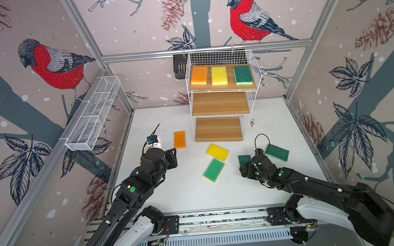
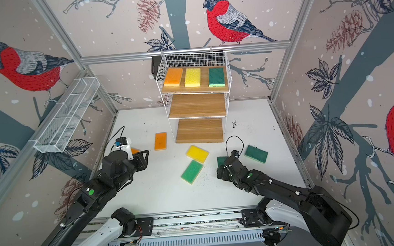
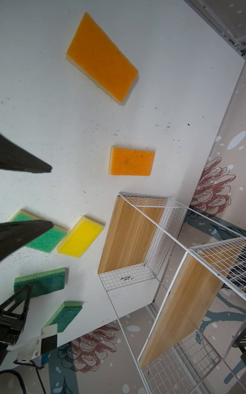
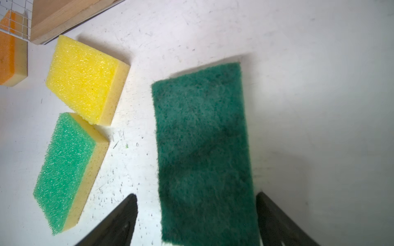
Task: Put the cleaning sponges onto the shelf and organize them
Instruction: 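Lower the right gripper and close it on the dark green sponge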
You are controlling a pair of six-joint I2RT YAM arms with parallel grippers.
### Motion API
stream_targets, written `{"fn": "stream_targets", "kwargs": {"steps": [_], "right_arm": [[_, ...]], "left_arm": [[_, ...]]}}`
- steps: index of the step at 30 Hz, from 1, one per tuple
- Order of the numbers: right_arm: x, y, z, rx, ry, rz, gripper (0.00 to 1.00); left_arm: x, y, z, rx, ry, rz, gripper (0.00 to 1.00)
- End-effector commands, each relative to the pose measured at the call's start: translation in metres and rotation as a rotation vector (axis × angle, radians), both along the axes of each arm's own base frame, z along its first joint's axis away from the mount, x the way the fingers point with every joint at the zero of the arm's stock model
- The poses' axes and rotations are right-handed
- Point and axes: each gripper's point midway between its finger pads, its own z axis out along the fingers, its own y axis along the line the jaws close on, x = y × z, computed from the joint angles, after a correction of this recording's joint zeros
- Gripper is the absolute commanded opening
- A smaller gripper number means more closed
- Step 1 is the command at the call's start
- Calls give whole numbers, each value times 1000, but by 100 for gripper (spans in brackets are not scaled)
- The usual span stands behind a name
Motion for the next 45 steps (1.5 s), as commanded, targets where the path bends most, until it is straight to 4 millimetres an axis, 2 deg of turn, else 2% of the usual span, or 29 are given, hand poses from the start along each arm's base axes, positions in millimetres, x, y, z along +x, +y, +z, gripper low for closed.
{"fn": "stream_targets", "kwargs": {"steps": [1,11,19,23,36,45], "right_arm": [[-6,-4,-7,-57,33,-26,87],[-9,-13,-13,-291,72,-71,88],[-15,2,-26,-416,105,-40,88],[-16,7,-26,-427,109,-42,87],[-16,-5,-26,-431,100,-80,81],[-10,-5,-21,-423,60,-64,70]], "left_arm": [[-2,0,2,-10,4,-4,39],[-7,3,6,-7,2,-3,41],[-11,8,5,4,0,6,42],[-12,9,5,12,-1,6,42],[-10,7,-2,16,5,2,42],[-6,6,-3,20,11,4,42]]}}
